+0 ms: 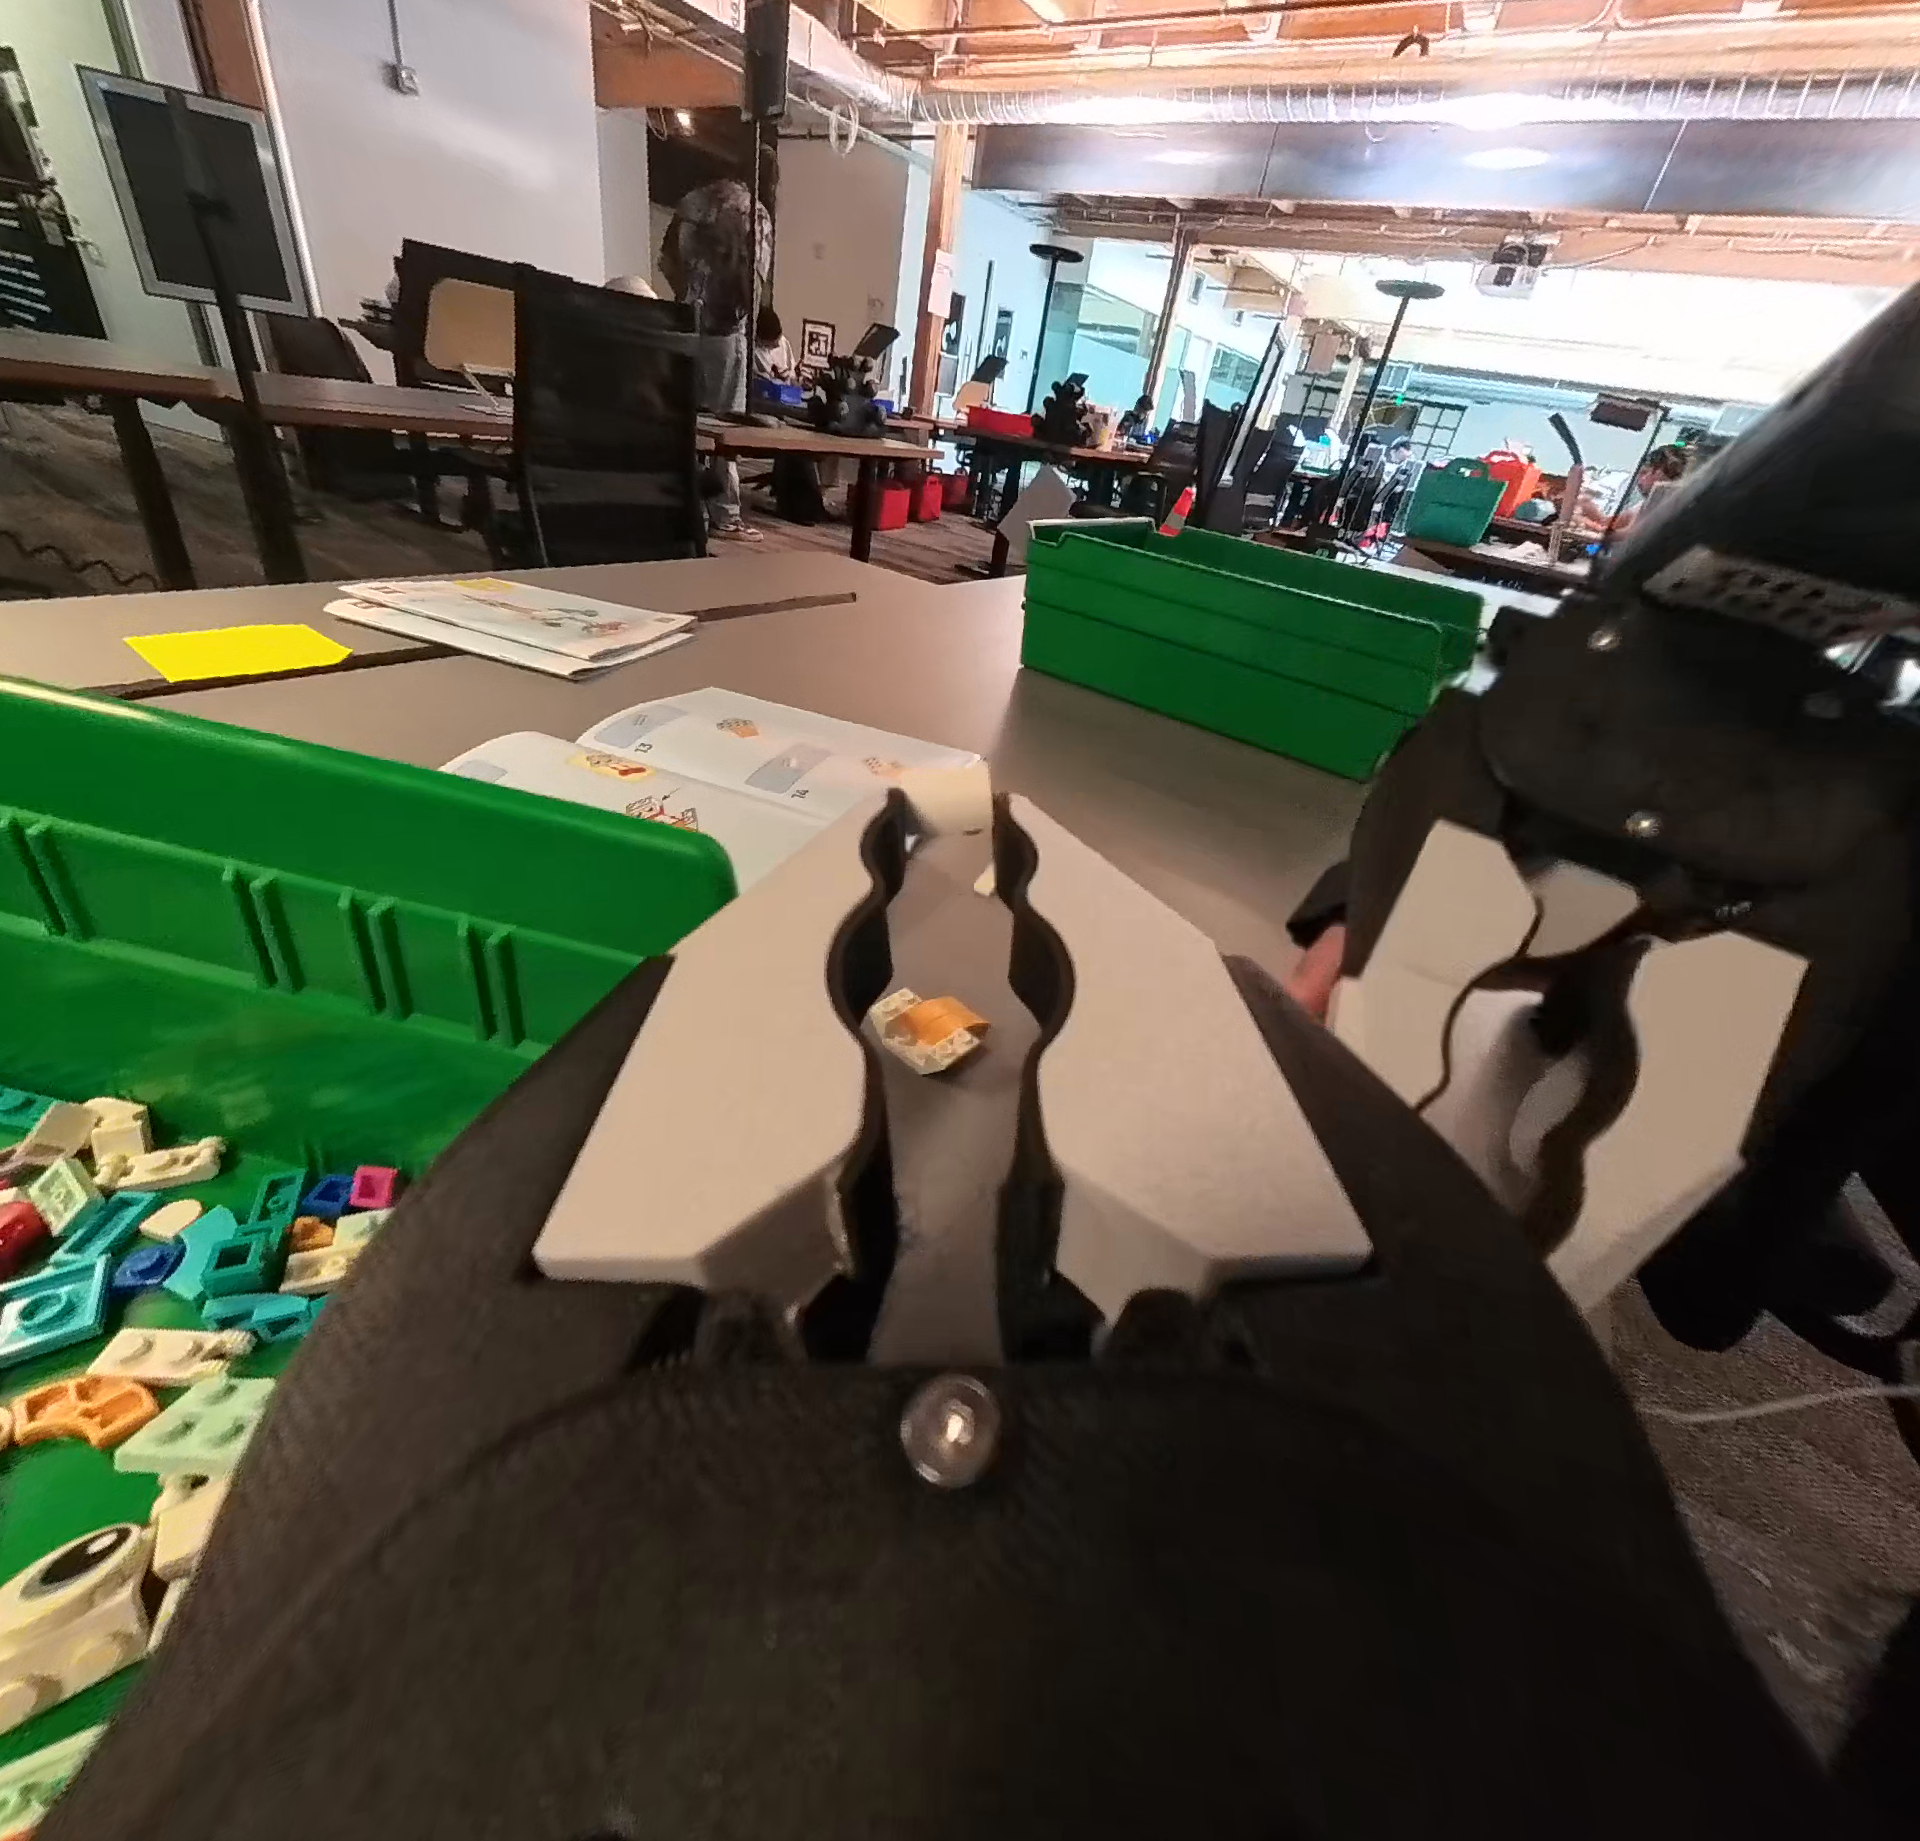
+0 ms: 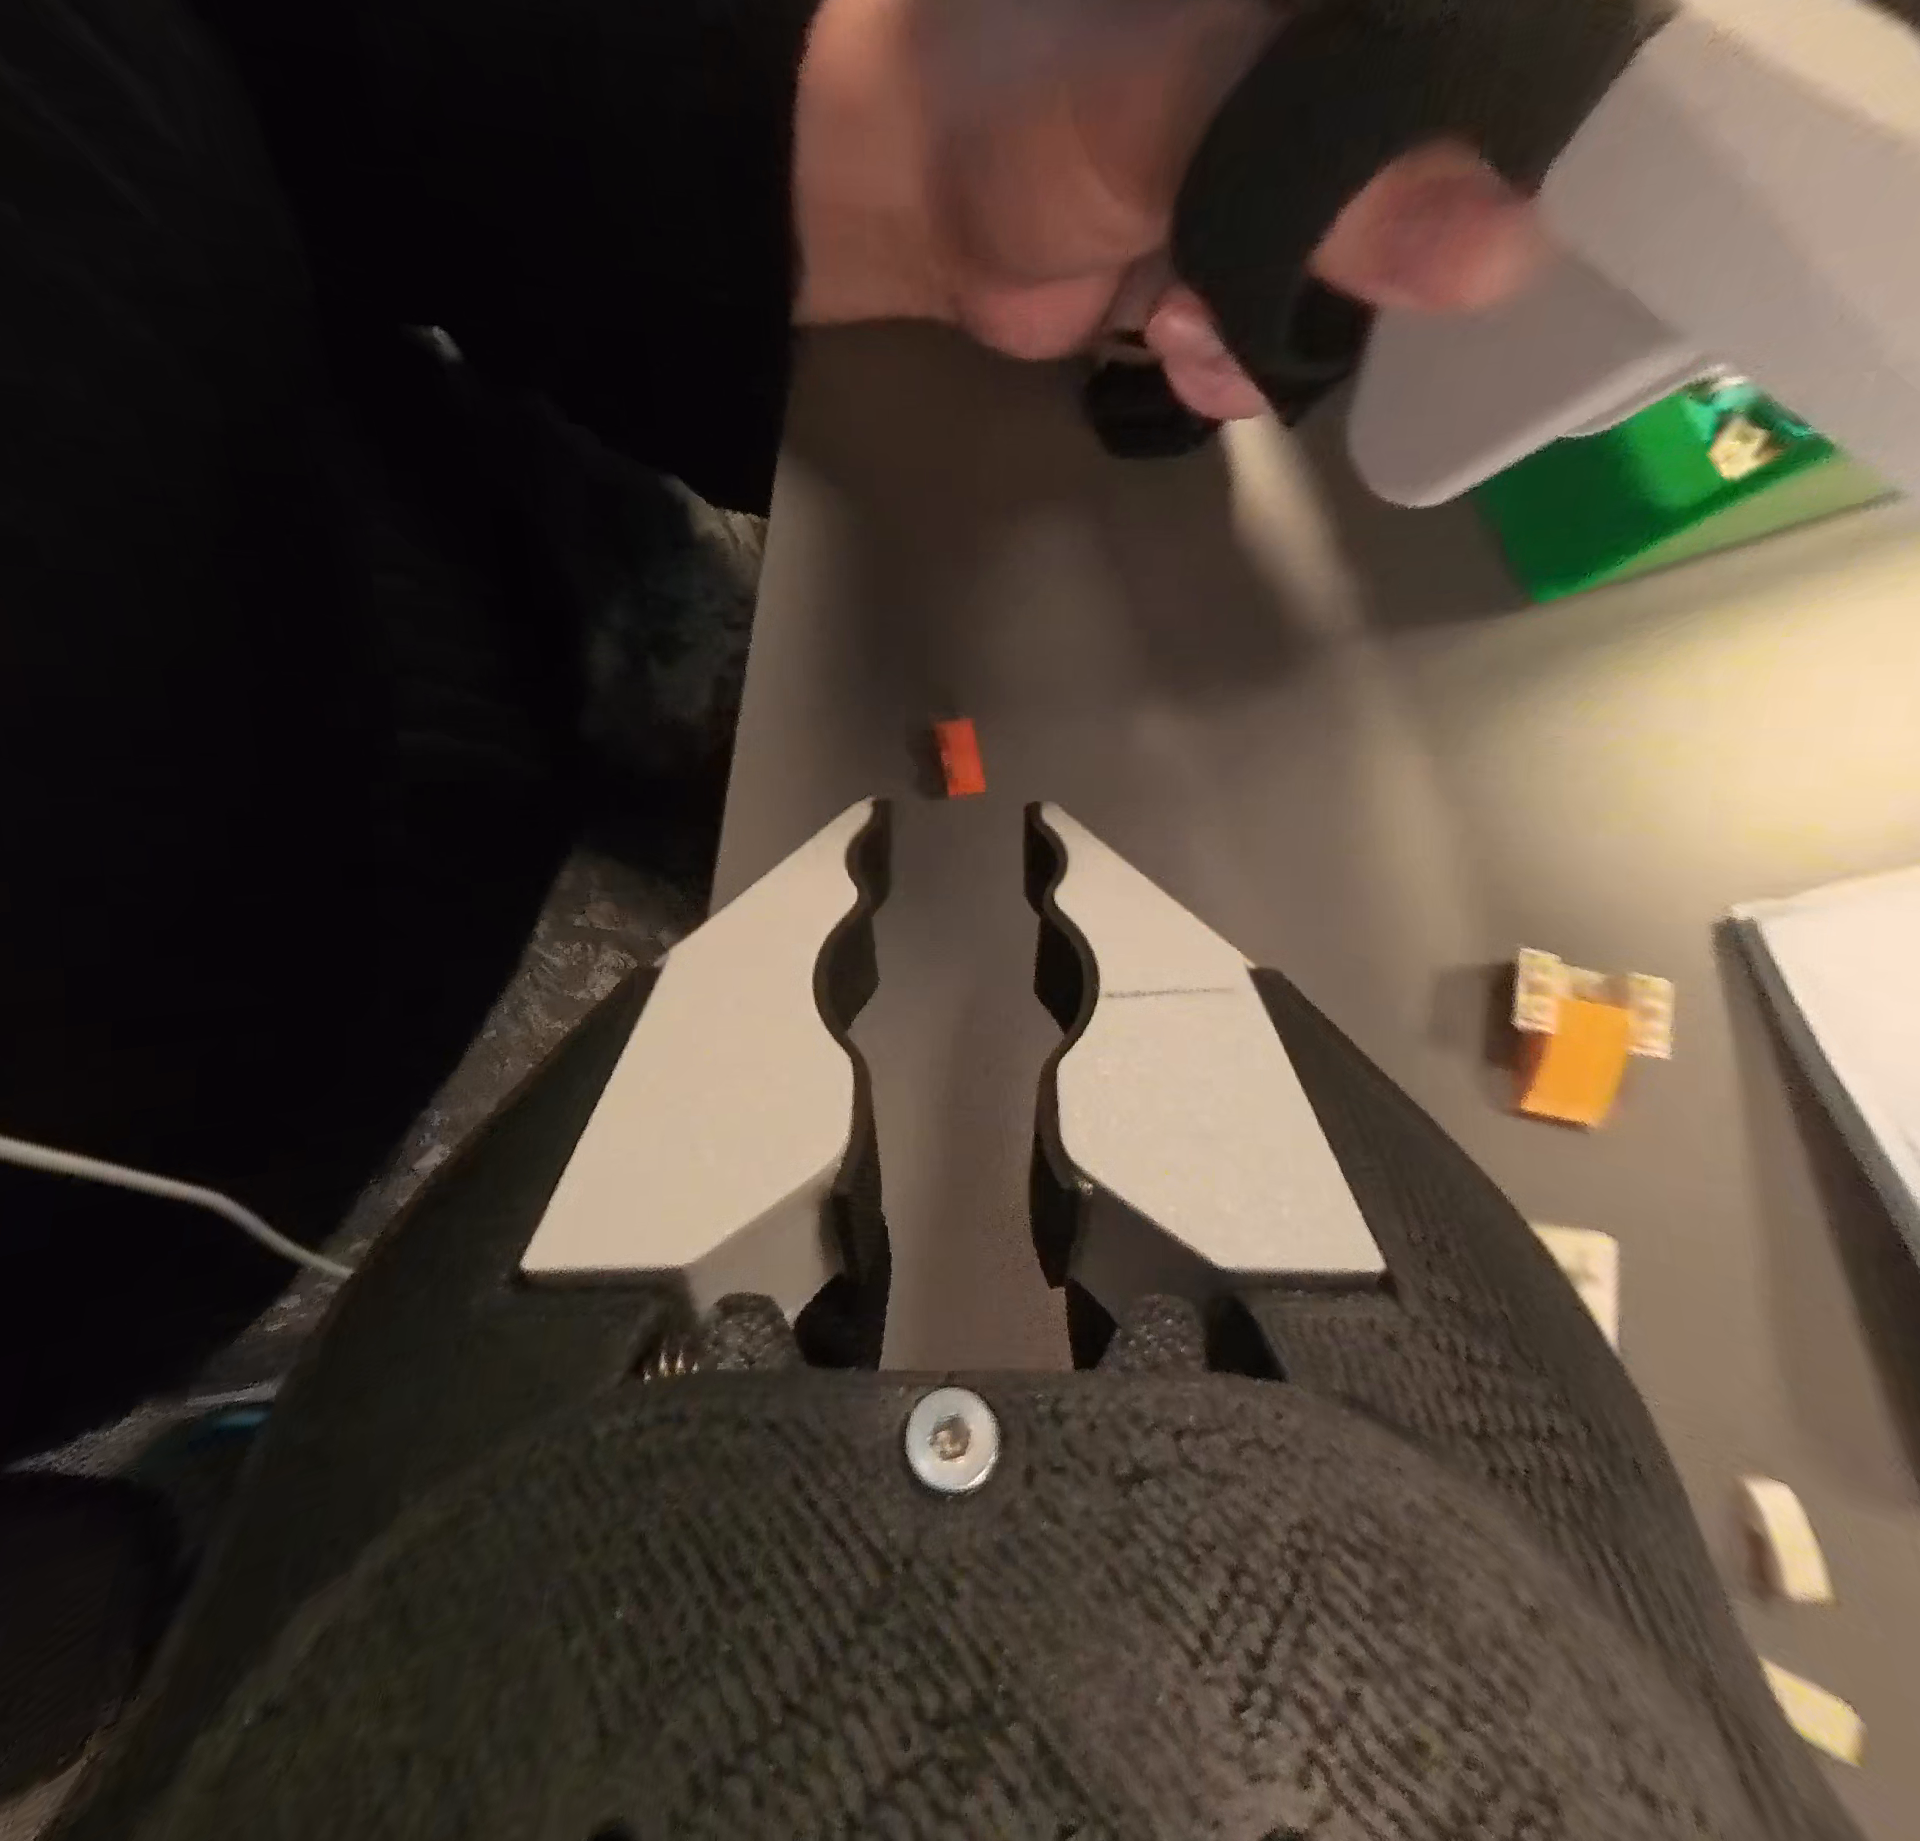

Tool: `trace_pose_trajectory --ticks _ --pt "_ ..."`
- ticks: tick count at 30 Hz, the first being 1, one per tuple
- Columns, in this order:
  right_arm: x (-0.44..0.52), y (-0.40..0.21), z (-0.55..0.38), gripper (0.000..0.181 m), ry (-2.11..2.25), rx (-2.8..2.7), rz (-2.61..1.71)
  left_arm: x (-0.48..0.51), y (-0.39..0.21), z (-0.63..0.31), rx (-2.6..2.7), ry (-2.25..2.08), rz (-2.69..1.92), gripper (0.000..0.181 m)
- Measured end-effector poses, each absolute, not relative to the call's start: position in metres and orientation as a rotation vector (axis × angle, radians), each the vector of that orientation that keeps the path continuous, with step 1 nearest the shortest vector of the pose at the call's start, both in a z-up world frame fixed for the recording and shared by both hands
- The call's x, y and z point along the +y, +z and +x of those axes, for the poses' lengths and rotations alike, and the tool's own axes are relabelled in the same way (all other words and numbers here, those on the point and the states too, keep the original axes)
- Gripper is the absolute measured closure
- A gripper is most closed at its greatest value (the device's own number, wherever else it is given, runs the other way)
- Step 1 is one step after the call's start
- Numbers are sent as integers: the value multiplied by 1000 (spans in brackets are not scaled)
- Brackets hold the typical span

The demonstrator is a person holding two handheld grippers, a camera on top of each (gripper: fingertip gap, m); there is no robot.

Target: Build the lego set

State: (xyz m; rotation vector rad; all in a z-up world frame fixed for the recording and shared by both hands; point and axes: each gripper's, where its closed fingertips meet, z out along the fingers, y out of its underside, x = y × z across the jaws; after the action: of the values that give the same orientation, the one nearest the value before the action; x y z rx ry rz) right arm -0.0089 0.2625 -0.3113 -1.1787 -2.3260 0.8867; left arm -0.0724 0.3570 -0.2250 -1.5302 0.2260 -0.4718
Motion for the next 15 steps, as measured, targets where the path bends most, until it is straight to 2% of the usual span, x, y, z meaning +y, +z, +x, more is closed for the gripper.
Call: trace_pose_trajectory --ticks 1,9,15 --pt "259 -314 -10 158 903 -2337 -1181 356 -224 -71 234 -472 -1526 166" --pt "255 -331 -19 160 909 -2429 -1202 352 -222 -67 263 -471 -1508 166" --pt "255 -332 -30 175 906 -2397 -1215 352 -225 -67 240 -509 -1527 166"
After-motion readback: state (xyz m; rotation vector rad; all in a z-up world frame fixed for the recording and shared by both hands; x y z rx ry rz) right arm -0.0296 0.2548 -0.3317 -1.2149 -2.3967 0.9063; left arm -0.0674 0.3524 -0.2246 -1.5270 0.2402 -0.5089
